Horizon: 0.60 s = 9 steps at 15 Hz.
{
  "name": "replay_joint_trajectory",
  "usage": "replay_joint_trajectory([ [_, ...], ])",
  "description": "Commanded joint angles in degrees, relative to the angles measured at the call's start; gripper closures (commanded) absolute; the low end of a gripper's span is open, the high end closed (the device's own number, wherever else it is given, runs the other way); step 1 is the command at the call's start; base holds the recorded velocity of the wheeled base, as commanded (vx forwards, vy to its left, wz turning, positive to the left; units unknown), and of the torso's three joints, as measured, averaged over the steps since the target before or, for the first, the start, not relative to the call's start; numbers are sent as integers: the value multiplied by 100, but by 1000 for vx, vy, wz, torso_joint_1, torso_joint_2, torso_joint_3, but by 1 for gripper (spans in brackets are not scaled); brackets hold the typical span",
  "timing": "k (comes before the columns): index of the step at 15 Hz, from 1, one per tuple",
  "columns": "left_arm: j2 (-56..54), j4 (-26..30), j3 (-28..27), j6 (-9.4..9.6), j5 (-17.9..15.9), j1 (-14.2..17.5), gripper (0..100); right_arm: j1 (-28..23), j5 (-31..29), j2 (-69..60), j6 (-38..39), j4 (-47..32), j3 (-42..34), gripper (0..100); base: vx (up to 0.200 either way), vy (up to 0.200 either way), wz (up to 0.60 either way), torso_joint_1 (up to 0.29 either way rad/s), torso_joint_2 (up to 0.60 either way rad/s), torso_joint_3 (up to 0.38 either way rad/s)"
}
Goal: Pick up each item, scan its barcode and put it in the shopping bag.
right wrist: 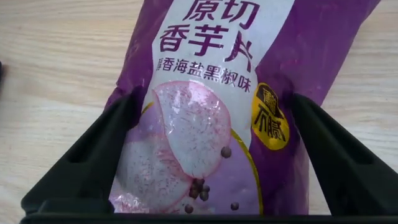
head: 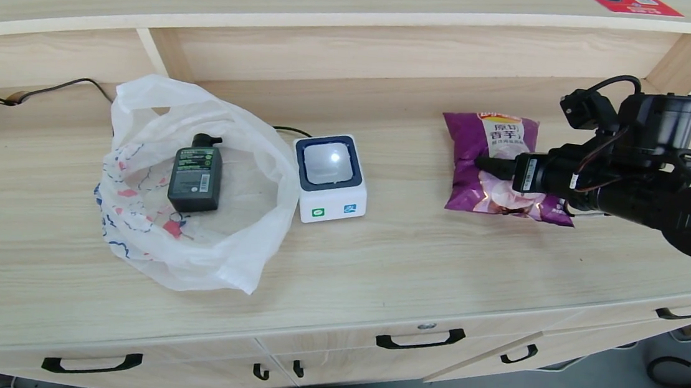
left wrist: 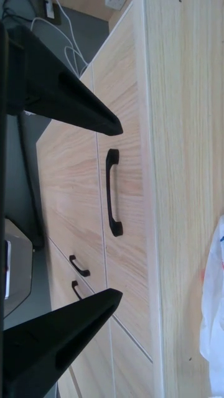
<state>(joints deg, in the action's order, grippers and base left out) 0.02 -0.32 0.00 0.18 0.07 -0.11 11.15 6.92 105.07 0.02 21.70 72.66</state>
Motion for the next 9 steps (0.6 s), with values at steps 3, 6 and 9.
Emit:
replay_joint_trajectory([
  [3, -2, -12, 0, -1, 1, 2, 0, 1, -7, 119, 6, 1, 38, 0, 0, 0, 0, 0, 0, 0],
  [6, -2, -12, 0, 8, 1, 2, 0, 1, -16, 101, 6, 1, 3, 100, 0, 0, 0, 0, 0, 0],
  [9, -2, -12, 0, -1, 1, 2, 0, 18, -24, 57, 33, 10, -111, 100, 0, 0, 0, 0, 0, 0],
])
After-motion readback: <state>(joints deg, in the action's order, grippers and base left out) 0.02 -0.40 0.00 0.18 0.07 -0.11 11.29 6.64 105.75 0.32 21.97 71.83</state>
